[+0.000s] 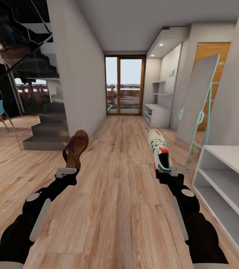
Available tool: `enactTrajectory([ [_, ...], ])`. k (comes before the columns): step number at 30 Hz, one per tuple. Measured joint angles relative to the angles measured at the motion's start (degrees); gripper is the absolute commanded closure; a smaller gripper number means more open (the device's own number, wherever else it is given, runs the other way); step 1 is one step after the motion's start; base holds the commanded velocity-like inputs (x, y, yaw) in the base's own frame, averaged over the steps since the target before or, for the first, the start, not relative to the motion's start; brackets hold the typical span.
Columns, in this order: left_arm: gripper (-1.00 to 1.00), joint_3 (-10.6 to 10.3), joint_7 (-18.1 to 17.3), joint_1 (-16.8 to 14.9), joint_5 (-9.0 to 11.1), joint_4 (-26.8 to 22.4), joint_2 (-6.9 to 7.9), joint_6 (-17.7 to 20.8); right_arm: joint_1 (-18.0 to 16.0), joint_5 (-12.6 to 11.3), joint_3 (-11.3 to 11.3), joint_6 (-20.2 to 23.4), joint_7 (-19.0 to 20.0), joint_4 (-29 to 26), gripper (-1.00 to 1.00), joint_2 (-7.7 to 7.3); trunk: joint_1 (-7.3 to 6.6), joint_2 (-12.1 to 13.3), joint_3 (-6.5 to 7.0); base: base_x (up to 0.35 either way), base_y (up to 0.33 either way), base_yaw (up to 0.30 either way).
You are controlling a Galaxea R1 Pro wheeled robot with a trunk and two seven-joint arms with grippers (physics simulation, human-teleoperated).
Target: Pick up the two gym shoes and the two sandals from the corridor floor and place them onto the hallstand (shoe rack) in the corridor, making sure they are on the rack and not on the floor. Arrange them so the two gym shoes are next to each other and the two sandals are next to each other.
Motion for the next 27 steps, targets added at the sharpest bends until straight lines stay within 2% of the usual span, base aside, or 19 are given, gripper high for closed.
enactTrajectory([
  [27,1.00,0.00,0.00,0.00,0.00,0.00,0.00,0.00,0.00,0.00,0.00,-0.02,0.00,-0.01,1.00,0.00,0.00,0.00,0.00,0.344,0.000,0.000],
])
